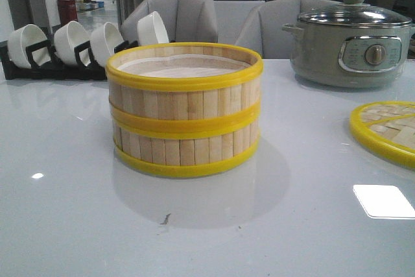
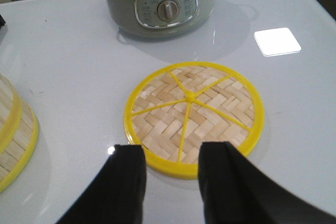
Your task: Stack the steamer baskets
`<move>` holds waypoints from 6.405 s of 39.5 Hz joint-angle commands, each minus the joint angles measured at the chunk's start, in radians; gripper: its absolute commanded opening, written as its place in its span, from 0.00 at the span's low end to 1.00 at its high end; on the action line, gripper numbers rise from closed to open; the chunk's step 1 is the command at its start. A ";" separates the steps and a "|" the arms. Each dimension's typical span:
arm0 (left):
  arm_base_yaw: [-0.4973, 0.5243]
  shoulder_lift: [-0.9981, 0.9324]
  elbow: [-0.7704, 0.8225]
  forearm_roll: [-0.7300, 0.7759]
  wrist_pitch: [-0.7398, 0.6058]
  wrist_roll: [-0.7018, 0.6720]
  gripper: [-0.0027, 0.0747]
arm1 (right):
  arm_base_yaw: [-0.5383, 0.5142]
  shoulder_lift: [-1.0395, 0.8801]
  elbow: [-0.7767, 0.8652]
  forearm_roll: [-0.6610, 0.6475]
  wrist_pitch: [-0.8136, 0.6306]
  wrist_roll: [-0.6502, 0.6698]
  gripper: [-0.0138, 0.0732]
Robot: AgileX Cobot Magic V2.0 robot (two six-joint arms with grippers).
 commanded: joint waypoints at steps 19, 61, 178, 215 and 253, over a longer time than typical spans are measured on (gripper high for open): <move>0.001 -0.003 -0.029 -0.002 -0.083 -0.010 0.14 | 0.001 0.139 -0.099 -0.008 0.130 -0.008 0.59; 0.001 -0.003 -0.029 -0.002 -0.083 -0.010 0.14 | -0.001 1.014 -0.783 -0.073 0.306 -0.008 0.59; 0.001 -0.003 -0.029 -0.002 -0.083 -0.010 0.14 | 0.639 1.310 -1.623 -0.055 0.593 -0.129 0.22; 0.001 -0.003 -0.029 -0.002 -0.083 -0.010 0.14 | 0.659 1.378 -1.623 -0.001 0.578 -0.130 0.22; 0.001 -0.003 -0.029 -0.002 -0.083 -0.010 0.14 | 0.659 1.400 -1.623 -0.002 0.571 -0.131 0.32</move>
